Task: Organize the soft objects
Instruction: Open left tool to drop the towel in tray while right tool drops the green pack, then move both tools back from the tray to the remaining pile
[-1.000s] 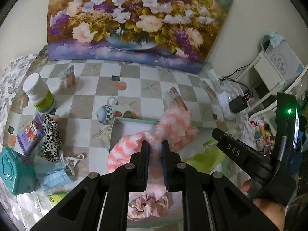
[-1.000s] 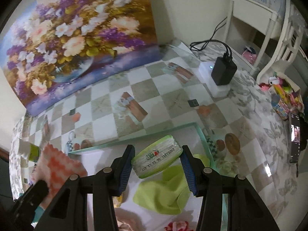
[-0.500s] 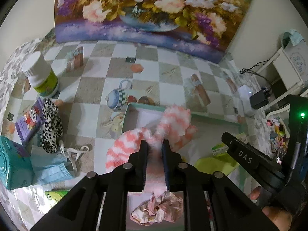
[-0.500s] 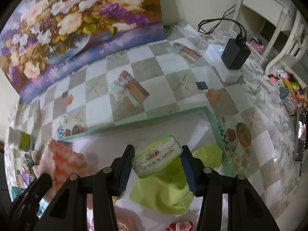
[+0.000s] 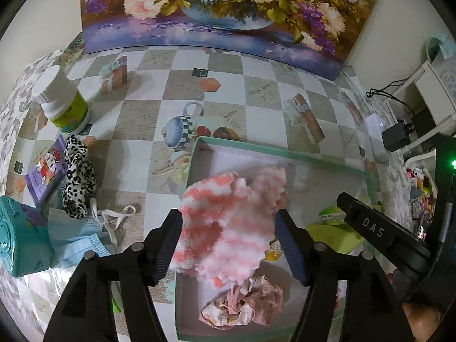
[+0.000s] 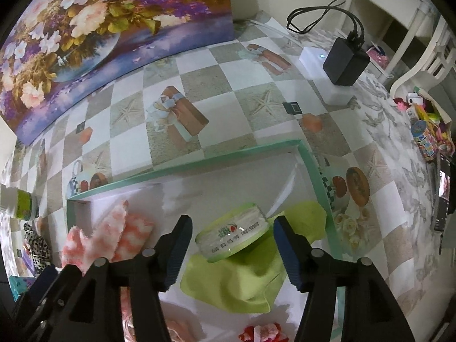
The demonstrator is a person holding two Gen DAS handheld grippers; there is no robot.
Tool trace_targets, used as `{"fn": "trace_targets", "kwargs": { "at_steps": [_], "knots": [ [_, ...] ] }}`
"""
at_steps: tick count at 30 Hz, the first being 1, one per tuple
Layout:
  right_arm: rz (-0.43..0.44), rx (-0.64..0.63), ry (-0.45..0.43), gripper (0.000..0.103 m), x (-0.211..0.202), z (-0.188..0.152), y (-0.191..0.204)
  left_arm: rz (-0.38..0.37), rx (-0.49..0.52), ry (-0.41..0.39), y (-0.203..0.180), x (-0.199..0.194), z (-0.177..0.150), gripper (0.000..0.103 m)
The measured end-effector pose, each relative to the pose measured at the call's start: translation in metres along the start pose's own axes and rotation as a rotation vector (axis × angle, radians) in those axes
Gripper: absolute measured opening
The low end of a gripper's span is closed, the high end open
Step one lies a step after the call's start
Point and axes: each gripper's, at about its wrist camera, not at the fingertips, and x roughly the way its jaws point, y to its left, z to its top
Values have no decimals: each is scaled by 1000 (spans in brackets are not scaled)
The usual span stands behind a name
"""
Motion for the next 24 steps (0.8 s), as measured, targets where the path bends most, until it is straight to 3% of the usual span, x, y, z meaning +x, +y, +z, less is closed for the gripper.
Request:
{"fn": "trace_targets", "kwargs": {
  "at_steps": [2, 5, 13, 24],
  "knots": [
    [-1, 1, 2, 67, 0, 0, 0, 7, -8, -3, 2, 0, 1, 70],
    [-4, 3, 5, 69, 0, 0, -1, 27, -16, -12, 6, -2, 2, 80],
    [-42, 10, -27, 78, -9, 1, -4, 38, -53, -10, 16, -4, 5, 81],
    [-52, 97, -45, 78, -16, 5, -28, 47, -99, -7, 32, -6, 7, 81]
  ]
}}
